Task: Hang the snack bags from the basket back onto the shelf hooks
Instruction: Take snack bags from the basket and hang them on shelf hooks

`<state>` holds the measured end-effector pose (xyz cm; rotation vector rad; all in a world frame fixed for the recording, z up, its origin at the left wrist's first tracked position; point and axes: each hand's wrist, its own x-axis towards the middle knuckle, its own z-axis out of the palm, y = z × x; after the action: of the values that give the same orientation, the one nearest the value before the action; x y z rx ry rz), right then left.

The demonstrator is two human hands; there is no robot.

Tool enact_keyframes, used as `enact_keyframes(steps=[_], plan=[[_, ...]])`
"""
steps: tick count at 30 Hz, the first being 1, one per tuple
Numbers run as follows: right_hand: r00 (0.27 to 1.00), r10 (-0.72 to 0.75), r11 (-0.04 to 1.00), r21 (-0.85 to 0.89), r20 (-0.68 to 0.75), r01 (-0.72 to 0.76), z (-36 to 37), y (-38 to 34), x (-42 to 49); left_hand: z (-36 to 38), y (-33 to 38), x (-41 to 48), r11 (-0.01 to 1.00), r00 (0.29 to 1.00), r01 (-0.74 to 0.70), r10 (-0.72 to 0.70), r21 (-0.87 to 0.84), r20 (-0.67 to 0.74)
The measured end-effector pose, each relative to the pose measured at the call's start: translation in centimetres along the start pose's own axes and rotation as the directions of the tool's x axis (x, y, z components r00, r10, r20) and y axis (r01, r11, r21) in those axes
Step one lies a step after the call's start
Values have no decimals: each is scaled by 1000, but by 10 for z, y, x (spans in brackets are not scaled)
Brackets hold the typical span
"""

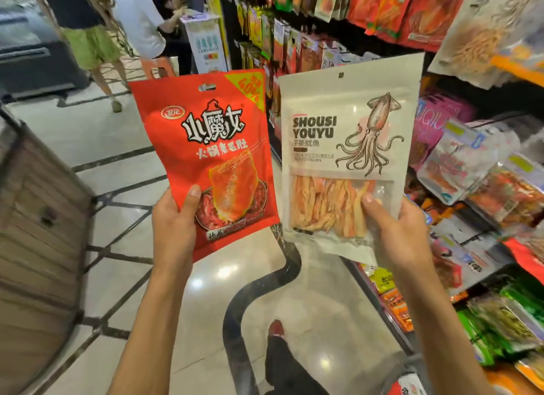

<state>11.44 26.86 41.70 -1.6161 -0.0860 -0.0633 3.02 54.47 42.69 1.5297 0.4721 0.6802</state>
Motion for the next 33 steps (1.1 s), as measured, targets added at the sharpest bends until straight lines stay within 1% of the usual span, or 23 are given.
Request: enact_keyframes(steps=[4,8,12,15,18,24,27,29,31,33], plan=[[998,-55,998,21,-34,55,26,-6,39,13,-9,53,1000,1000,-12,12,-29,28],[993,-74,997,17,-95,76,53,-9,89,30,-8,118,999,998,-26,29,-44,51],[988,-61,997,31,-143,66,76,-8,143,49,-7,182,997,997,-38,42,-62,61],[985,-24,999,33,-171,30,94,-13,177,60,-9,224,996,995,-55,60,-63,80],[981,-27,1000,-2,-193,27,105,-16,203,73,-15,262,996,991,-45,54,-78,121],[946,-31,999,-33,-322,22,114,-16,248,122,-31,335,992,966,-21,51,-122,253],[904,-40,998,-54,-425,18,113,-14,271,160,-38,377,988,926,-2,61,-157,372],[863,-39,998,-68,-503,6,111,-14,288,193,-43,409,987,895,10,62,-159,441],[809,-44,997,-75,-587,0,108,-14,305,229,-46,440,985,853,36,58,-170,518],[738,-49,997,-81,-673,-8,107,-17,316,264,-46,466,984,788,42,74,-173,611]])
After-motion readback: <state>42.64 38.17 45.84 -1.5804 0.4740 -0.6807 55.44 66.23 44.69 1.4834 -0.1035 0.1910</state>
